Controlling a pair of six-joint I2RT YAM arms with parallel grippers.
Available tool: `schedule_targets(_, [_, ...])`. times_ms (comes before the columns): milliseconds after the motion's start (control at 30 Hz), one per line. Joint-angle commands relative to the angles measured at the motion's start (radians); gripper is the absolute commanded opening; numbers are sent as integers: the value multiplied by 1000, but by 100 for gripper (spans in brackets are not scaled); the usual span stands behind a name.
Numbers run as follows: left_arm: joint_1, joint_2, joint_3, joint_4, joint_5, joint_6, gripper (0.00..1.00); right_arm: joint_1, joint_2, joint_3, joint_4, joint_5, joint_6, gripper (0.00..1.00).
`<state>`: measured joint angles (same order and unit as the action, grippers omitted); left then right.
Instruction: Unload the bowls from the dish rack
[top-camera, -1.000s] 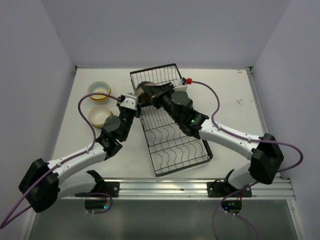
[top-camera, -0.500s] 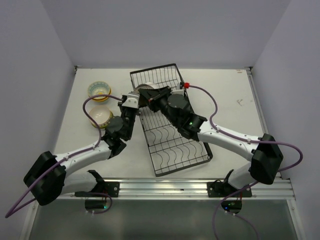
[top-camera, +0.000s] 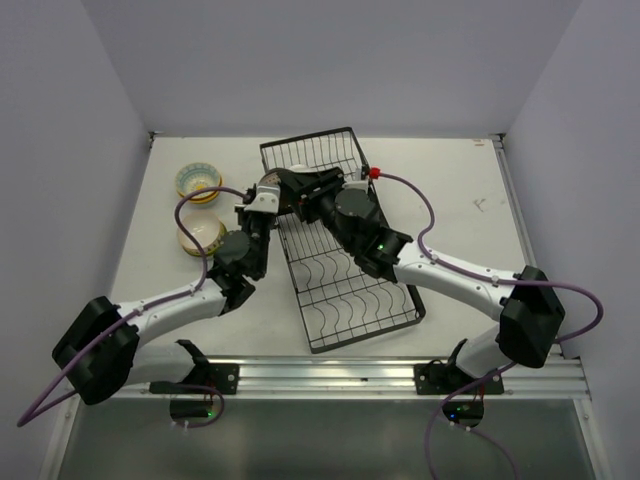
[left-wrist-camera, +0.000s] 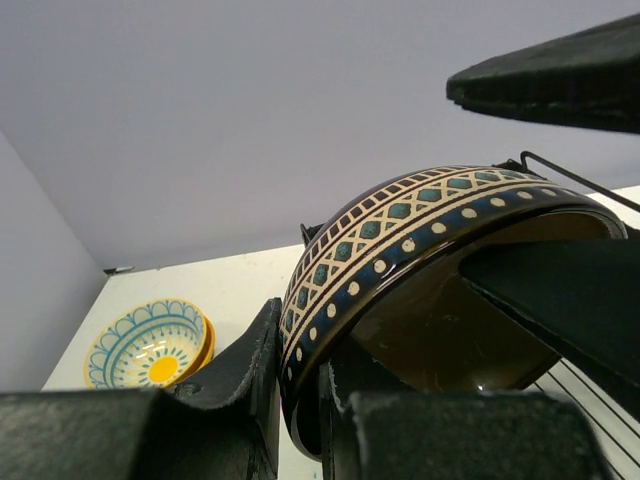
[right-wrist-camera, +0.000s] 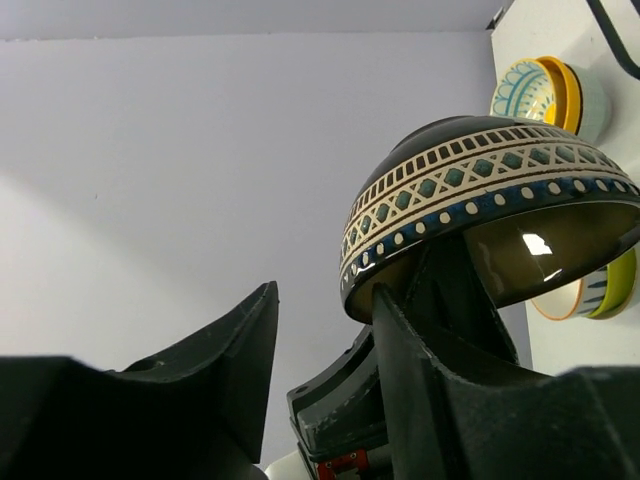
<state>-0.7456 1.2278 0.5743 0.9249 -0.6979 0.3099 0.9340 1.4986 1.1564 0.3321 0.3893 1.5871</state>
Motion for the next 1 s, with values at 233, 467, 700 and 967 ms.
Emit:
schedule_targets(233, [28,2,125,-13,-54,-75,0,-23,-123,-136,41,100,17,54])
schedule_targets(467, [187,-7,237,-296,57,-245,0,-47,-224,-244,45,63,-24,57])
schedule_targets(700, [377,16,488,-780,346,-499,0,-118,-388,-375,-36,-2,-177,60])
schedule_targets(967, [782,176,648,-1060,743,-735,0,-231,-564,-417,-287,-64,-448,69])
